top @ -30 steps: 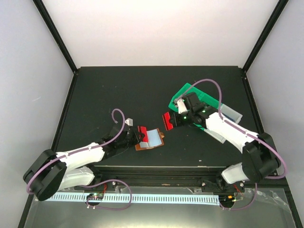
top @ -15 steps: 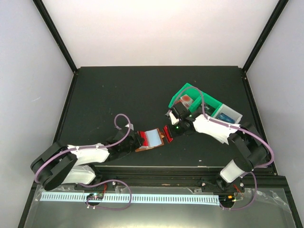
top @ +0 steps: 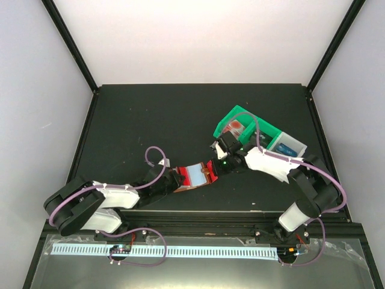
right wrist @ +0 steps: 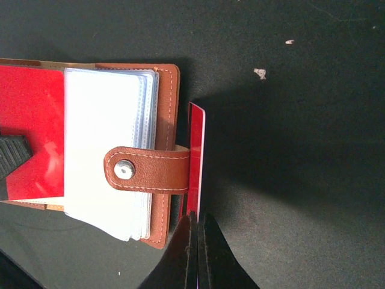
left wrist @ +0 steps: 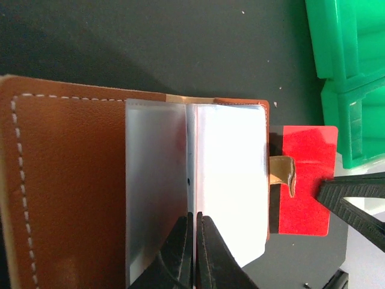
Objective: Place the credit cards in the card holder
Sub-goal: Insert the credit card into the card holder.
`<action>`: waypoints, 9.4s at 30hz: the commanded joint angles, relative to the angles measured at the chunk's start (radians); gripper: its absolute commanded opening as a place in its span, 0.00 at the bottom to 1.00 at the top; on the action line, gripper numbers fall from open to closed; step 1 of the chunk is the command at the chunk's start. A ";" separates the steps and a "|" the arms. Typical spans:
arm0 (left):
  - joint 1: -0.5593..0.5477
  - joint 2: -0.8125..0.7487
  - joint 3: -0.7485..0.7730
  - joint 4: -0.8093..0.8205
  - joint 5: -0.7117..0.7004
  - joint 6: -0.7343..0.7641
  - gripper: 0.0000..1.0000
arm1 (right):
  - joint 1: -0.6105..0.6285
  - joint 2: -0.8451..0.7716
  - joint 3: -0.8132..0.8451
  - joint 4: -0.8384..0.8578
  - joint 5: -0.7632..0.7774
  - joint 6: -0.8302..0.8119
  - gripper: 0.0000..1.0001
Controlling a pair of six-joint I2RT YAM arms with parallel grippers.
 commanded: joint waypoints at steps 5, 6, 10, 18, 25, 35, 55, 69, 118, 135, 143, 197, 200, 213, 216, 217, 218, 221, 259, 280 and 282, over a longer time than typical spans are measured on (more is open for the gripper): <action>-0.012 -0.054 0.016 -0.081 -0.078 0.025 0.02 | 0.006 -0.060 -0.021 -0.046 0.151 0.031 0.01; -0.012 -0.090 0.016 -0.099 -0.087 0.033 0.02 | 0.007 -0.075 -0.018 -0.062 0.172 0.032 0.01; -0.012 -0.127 0.018 -0.160 -0.103 0.098 0.02 | 0.011 -0.161 -0.011 -0.097 0.200 0.057 0.01; -0.009 -0.227 0.022 -0.189 0.027 0.198 0.01 | 0.119 -0.288 -0.021 -0.071 0.150 0.157 0.01; -0.010 -0.408 0.096 -0.393 0.042 0.204 0.02 | 0.141 -0.274 0.083 -0.031 0.097 0.207 0.01; -0.015 -0.387 -0.005 -0.186 -0.033 0.103 0.02 | 0.174 -0.181 0.002 0.095 0.036 0.145 0.01; -0.018 -0.199 -0.025 -0.021 -0.055 0.082 0.01 | 0.171 0.034 0.046 0.054 0.214 0.132 0.01; -0.018 0.016 -0.015 0.173 -0.017 0.042 0.02 | 0.171 0.025 -0.009 0.041 0.244 0.167 0.01; -0.027 0.101 -0.001 0.268 -0.019 -0.013 0.01 | 0.171 0.090 0.143 -0.149 0.447 -0.071 0.02; -0.032 -0.128 -0.048 0.094 -0.105 -0.008 0.02 | 0.175 -0.063 -0.009 -0.032 0.209 0.270 0.01; -0.032 -0.274 -0.057 -0.061 -0.138 0.033 0.01 | 0.176 -0.094 0.017 -0.068 0.286 0.269 0.01; -0.088 0.091 -0.010 0.275 -0.115 -0.043 0.02 | 0.150 0.065 0.112 -0.039 0.258 0.112 0.01; -0.090 0.107 -0.011 0.275 -0.128 -0.065 0.02 | 0.149 0.064 0.111 -0.038 0.257 0.115 0.01; -0.091 0.159 -0.003 0.341 -0.132 -0.074 0.01 | 0.149 0.058 0.101 -0.035 0.255 0.117 0.01; -0.091 0.171 0.003 0.350 -0.121 -0.072 0.02 | 0.150 0.057 0.099 -0.034 0.255 0.118 0.01; -0.091 0.176 0.004 0.353 -0.119 -0.073 0.01 | 0.149 0.057 0.099 -0.034 0.255 0.118 0.01; -0.092 0.182 0.006 0.355 -0.119 -0.076 0.02 | 0.150 0.057 0.098 -0.033 0.255 0.118 0.01; -0.092 0.195 0.010 0.353 -0.117 -0.082 0.02 | 0.150 0.057 0.096 -0.032 0.255 0.120 0.01; -0.088 0.132 0.152 -0.082 -0.009 0.053 0.52 | 0.149 0.042 0.089 -0.031 0.255 0.119 0.01; -0.088 -0.010 0.248 -0.434 -0.082 0.164 0.80 | 0.149 0.037 0.088 -0.021 0.243 0.117 0.01; -0.087 0.009 0.258 -0.417 -0.067 0.177 0.79 | 0.149 0.037 0.087 -0.019 0.241 0.119 0.01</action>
